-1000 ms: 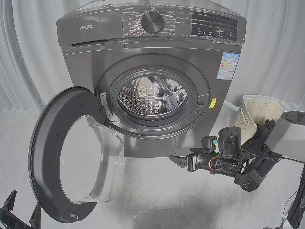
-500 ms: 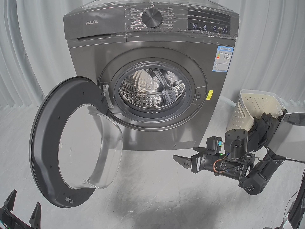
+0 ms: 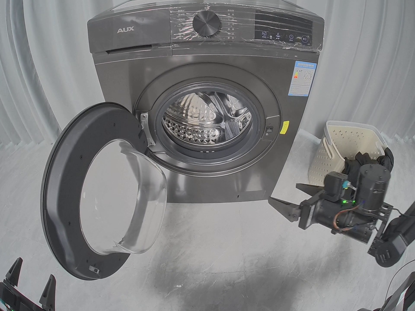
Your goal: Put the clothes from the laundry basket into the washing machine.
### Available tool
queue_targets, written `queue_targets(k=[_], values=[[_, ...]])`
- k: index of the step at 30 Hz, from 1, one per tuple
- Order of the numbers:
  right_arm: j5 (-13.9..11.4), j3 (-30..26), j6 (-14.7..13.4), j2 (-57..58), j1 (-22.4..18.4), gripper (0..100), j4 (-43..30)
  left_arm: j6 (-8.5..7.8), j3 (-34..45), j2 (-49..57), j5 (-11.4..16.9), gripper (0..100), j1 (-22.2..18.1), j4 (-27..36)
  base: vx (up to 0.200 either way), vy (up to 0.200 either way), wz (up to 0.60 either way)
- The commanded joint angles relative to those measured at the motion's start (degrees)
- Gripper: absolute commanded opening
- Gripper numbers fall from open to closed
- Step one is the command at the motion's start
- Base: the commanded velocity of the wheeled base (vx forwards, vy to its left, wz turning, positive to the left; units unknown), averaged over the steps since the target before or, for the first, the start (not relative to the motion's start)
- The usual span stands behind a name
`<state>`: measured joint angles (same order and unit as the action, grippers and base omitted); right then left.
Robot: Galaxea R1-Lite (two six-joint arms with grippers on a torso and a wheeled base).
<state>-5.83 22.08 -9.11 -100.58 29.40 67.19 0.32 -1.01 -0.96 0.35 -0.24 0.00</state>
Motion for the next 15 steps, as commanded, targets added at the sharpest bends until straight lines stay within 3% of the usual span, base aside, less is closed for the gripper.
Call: queue_targets(k=[1,8,9,15], values=[[0.47,-13.11,3.39,21.57,-3.56,100,-0.93,0.03,0.92,0.96,0.0,100,-0.02,0.0,0.0,0.0,0.0],[0.47,-20.32,5.41,31.59,-9.01,100,-1.28,0.03,0.92,0.96,0.0,100,-0.02,0.0,0.0,0.0,0.0],[0.38,-21.9,7.52,35.02,-10.95,100,-1.54,0.03,0.92,0.96,0.0,100,-0.02,0.0,0.0,0.0,0.0],[-0.06,-22.08,9.37,43.81,-13.41,100,-9.45,0.03,0.92,0.96,0.0,100,-0.02,0.0,0.0,0.0,0.0]])
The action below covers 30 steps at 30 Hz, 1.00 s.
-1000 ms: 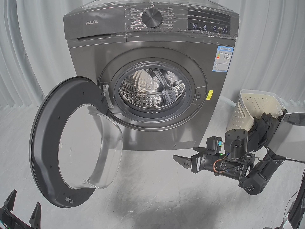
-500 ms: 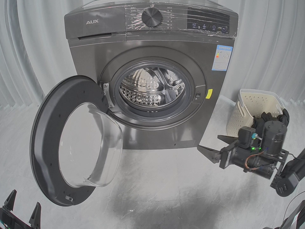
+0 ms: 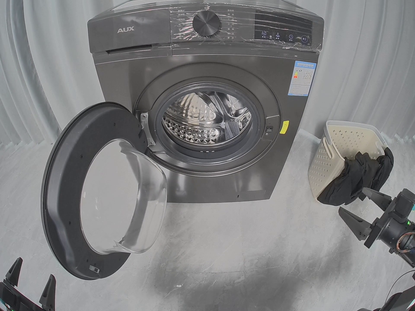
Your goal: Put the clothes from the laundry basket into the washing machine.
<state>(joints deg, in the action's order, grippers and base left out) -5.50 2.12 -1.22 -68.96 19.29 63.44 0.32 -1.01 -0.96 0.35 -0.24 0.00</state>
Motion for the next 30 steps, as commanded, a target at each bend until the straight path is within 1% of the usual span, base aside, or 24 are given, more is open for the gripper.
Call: queue_targets(k=[1,3,6,8,10,14,16,18,20,23,25,30], values=[[-0.57,-2.12,1.48,13.06,-3.29,100,-7.45,0.03,0.92,0.96,0.0,100,-0.02,0.0,0.0,0.0,0.0],[-0.74,-2.12,1.22,14.29,-3.2,100,-10.53,0.03,0.92,0.96,0.09,100,-0.02,0.0,0.0,0.0,0.0],[-0.65,-2.12,0.78,16.05,-3.11,100,-12.99,0.03,0.92,0.96,0.0,100,-0.02,0.0,0.0,0.0,0.0],[-0.57,-2.12,0.69,19.83,-3.47,100,-16.24,0.03,0.92,0.96,0.0,100,-0.02,0.0,0.0,0.0,0.0],[-0.3,-2.12,1.04,26.07,-4.7,100,-20.81,0.03,0.92,0.96,0.0,100,-0.02,0.0,0.0,0.0,0.0],[-0.74,-2.12,1.48,37.59,-10.58,100,-28.72,0.03,0.92,0.96,0.0,100,-0.02,0.0,0.0,0.0,0.0],[-1.01,-2.12,1.57,44.09,-12.43,100,-32.94,0.03,0.92,0.96,0.0,100,-0.02,0.0,0.0,0.0,0.0],[-1.36,-2.12,1.57,48.22,-12.78,100,-35.84,0.03,0.92,0.96,0.0,100,-0.02,0.0,0.0,0.0,0.0],[-1.53,-2.12,1.57,55.51,-12.87,100,-41.73,0.03,0.92,0.96,0.0,100,-0.02,0.0,0.0,0.0,0.0],[-1.45,-2.12,1.31,61.67,-12.87,100,-46.83,0.03,0.92,0.96,0.0,100,-0.02,0.0,0.0,0.0,0.0],[-1.36,-2.12,1.22,64.66,-13.22,100,-48.94,0.03,0.92,0.96,0.0,100,-0.02,0.0,0.0,0.0,0.0],[-0.74,-2.12,0.6,64.83,-13.4,100,-48.85,0.03,0.92,0.96,0.0,100,-0.02,0.0,0.0,0.0,0.0]])
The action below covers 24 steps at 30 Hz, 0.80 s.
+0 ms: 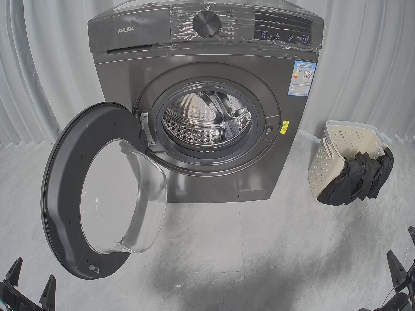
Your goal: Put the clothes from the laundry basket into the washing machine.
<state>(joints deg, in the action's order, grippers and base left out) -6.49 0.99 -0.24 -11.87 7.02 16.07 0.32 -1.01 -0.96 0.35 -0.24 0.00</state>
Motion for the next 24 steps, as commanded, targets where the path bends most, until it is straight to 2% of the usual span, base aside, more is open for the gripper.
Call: queue_targets(k=[1,2,4,5,6,7,9,10,12,13,14,17,24], values=[[0.51,-0.99,-0.46,7.92,-2.01,100,-2.18,0.03,0.92,0.96,0.0,100,-0.02,0.0,0.0,0.0,0.0],[0.33,-0.99,-0.28,8.36,-3.51,100,-2.8,0.03,0.92,0.96,0.0,100,-0.02,0.0,0.0,0.0,0.0],[0.33,-0.99,-0.28,8.36,-3.51,100,-2.8,0.03,0.92,0.96,0.0,100,-0.02,0.0,0.0,0.0,0.0],[-0.72,-0.99,0.6,11.43,-7.72,100,-7.72,0.03,0.92,0.96,0.0,100,-0.02,0.0,0.0,0.0,0.0],[-1.07,-0.99,1.21,11.87,-7.37,100,-10.79,0.03,0.92,0.96,0.0,100,-0.02,0.09,0.0,0.0,0.0],[-0.9,-0.99,0.68,11.87,-7.29,100,-12.29,0.03,0.92,0.96,0.0,100,-0.02,0.0,0.0,0.0,0.0],[-0.28,-0.99,0.68,11.87,-7.11,100,-12.99,0.12,0.92,0.96,-0.09,100,-0.02,0.0,0.0,0.0,0.0],[0.77,-0.99,0.68,11.87,-7.11,100,-12.73,0.12,0.92,0.96,-0.09,100,-0.02,0.0,0.0,0.0,0.0],[4.9,-0.99,0.77,11.87,-7.11,100,-13.43,0.12,0.92,0.96,-0.18,100,-0.02,0.09,0.0,-0.2,0.0],[8.24,-0.99,0.33,11.87,-7.02,100,-15.36,0.03,0.92,0.96,-0.18,100,-0.02,0.09,0.0,-0.2,0.0],[9.65,-0.81,-0.2,11.87,-7.02,100,-16.86,0.12,0.92,0.96,-0.18,100,-0.02,0.0,0.0,-0.2,0.0],[8.42,-0.72,-0.2,11.87,-7.11,100,-16.95,0.12,0.92,0.96,-0.27,100,-0.02,0.09,0.0,-0.2,0.0],[8.24,-0.9,-0.2,11.87,-7.11,100,-16.51,0.03,0.92,0.96,-0.27,100,-0.02,0.09,0.0,-0.2,0.0]])
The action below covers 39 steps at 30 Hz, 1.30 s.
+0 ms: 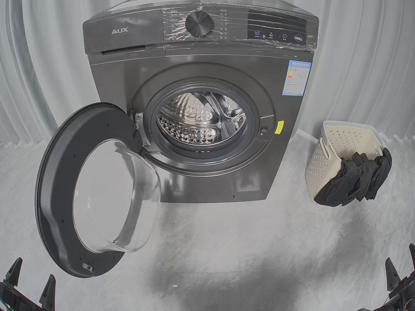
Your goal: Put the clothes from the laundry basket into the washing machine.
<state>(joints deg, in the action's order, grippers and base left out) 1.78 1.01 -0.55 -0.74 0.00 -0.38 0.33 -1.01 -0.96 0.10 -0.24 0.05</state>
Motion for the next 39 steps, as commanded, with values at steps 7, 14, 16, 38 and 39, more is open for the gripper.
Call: queue_targets(k=[7,14,16,38,39], values=[[-0.02,-0.92,0.11,0.74,-0.09,100,-0.06,0.11,0.92,0.96,-0.01,100,-0.02,-0.05,0.0,-0.2,0.0],[-0.02,-0.92,0.11,0.74,-0.09,100,0.03,0.11,0.92,0.96,-0.01,100,-0.02,0.04,0.0,-0.2,0.0],[-0.02,-0.92,0.11,0.74,-0.09,100,-0.06,0.11,0.92,0.96,-0.01,100,-0.02,0.04,0.0,-0.2,0.0],[-0.02,-0.92,0.11,0.74,-0.09,100,-0.06,0.11,0.92,0.96,-0.01,100,-0.02,0.04,0.0,-0.2,0.0],[-0.02,-0.92,0.11,0.74,-0.09,100,0.03,0.11,0.92,0.96,-0.01,100,-0.02,0.04,0.0,-0.2,0.0]])
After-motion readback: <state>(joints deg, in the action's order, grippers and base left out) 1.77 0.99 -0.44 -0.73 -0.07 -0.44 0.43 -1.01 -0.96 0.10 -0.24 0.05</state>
